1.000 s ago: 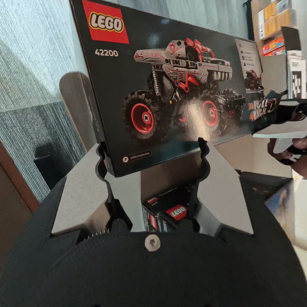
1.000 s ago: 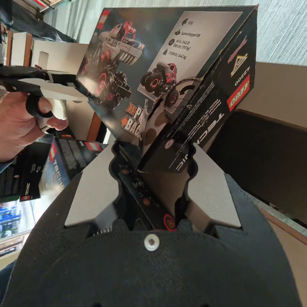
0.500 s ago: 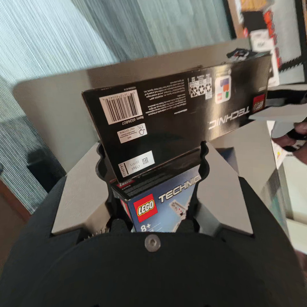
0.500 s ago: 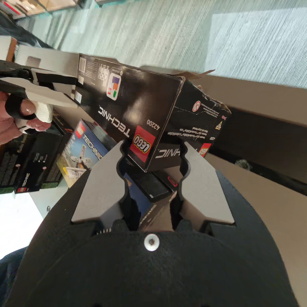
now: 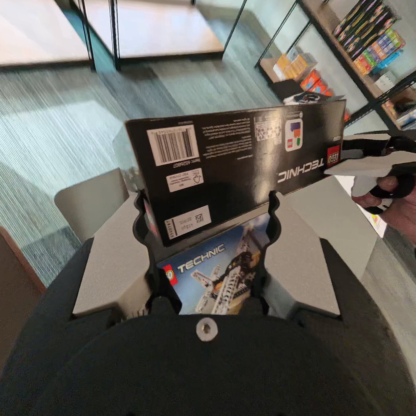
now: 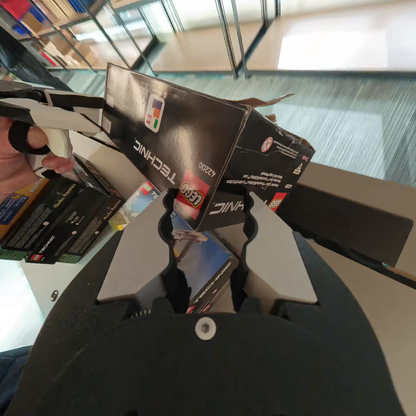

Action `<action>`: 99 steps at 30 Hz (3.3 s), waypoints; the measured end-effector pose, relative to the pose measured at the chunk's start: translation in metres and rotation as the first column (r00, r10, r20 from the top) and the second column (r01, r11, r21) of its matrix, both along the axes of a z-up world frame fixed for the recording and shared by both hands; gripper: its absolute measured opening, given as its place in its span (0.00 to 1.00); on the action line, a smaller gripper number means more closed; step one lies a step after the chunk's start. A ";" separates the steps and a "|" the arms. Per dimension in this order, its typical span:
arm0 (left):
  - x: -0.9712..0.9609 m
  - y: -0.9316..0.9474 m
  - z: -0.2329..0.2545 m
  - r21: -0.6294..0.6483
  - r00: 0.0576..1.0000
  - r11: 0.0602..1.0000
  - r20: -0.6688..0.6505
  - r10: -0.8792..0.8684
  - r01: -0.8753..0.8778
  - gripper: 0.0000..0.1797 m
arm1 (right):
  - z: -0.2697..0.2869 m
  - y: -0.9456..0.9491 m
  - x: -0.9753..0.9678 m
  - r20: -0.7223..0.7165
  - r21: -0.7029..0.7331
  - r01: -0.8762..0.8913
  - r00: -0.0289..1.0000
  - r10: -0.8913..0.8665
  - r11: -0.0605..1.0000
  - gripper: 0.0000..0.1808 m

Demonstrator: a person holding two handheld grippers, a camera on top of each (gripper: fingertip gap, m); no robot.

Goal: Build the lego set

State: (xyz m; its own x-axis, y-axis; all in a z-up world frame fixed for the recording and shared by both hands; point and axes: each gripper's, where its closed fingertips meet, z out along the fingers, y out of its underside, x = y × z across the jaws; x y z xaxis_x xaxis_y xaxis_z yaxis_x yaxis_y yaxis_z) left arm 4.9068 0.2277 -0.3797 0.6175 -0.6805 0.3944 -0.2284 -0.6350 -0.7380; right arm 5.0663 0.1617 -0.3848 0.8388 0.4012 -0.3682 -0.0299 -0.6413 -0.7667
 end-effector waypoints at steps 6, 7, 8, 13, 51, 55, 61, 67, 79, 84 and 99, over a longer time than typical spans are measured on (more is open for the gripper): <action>-0.045 -0.106 -0.059 0.078 0.997 0.997 -0.073 -0.025 0.030 0.47 | -0.069 -0.107 -0.027 0.075 -0.014 -0.066 0.995 0.067 0.998 0.31; -0.051 -0.122 -0.085 0.011 0.999 1.000 -0.051 -0.018 0.018 0.48 | -0.092 -0.124 -0.032 0.109 -0.045 -0.085 0.990 0.089 0.995 0.29; -0.056 -0.134 -0.103 -0.048 1.000 0.999 -0.020 -0.007 0.006 0.49 | -0.108 -0.136 -0.037 0.140 -0.068 -0.094 0.985 0.103 0.993 0.30; -0.069 -0.141 -0.106 -0.050 1.000 0.999 0.019 -0.004 0.005 0.44 | -0.102 -0.149 -0.047 0.095 -0.066 -0.074 0.992 0.080 0.995 0.29; -0.436 -0.258 0.276 0.312 0.737 0.669 0.254 0.626 -0.675 0.68 | 0.208 -0.122 -0.456 -0.454 0.312 -0.637 0.552 0.699 0.705 0.53; -0.464 -0.260 0.205 -0.002 0.621 0.660 0.335 0.708 -0.751 0.68 | 0.207 -0.095 -0.507 -0.515 0.211 -0.806 0.389 0.764 0.553 0.52; -0.474 -0.245 0.173 -0.078 0.533 0.602 0.385 0.753 -0.795 0.74 | 0.184 -0.098 -0.547 -0.517 0.116 -0.897 0.312 0.797 0.427 0.49; -0.481 -0.240 0.176 -0.014 0.544 0.586 0.356 0.760 -0.810 0.82 | 0.190 -0.123 -0.548 -0.412 0.200 -0.859 0.363 0.836 0.472 0.44; -0.440 -0.229 0.209 0.057 0.674 0.694 0.308 0.671 -0.717 0.88 | 0.209 -0.143 -0.505 -0.384 0.303 -0.699 0.533 0.754 0.648 0.48; -0.408 -0.222 0.228 0.136 0.737 0.732 0.268 0.621 -0.667 0.87 | 0.222 -0.141 -0.473 -0.410 0.347 -0.590 0.604 0.684 0.729 0.48; -0.161 -0.184 0.205 0.194 0.952 0.949 0.232 0.201 -0.248 0.87 | 0.197 -0.145 -0.235 -0.377 0.353 -0.164 0.876 0.301 0.921 0.49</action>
State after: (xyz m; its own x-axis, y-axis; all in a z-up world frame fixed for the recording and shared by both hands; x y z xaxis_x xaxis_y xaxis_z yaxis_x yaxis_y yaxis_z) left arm 4.7460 0.0437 -0.1751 0.6845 -0.6177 0.3871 0.0739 -0.4695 -0.8799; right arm 4.8317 0.0165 -0.1878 0.5021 0.7128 -0.4897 -0.2687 -0.4097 -0.8718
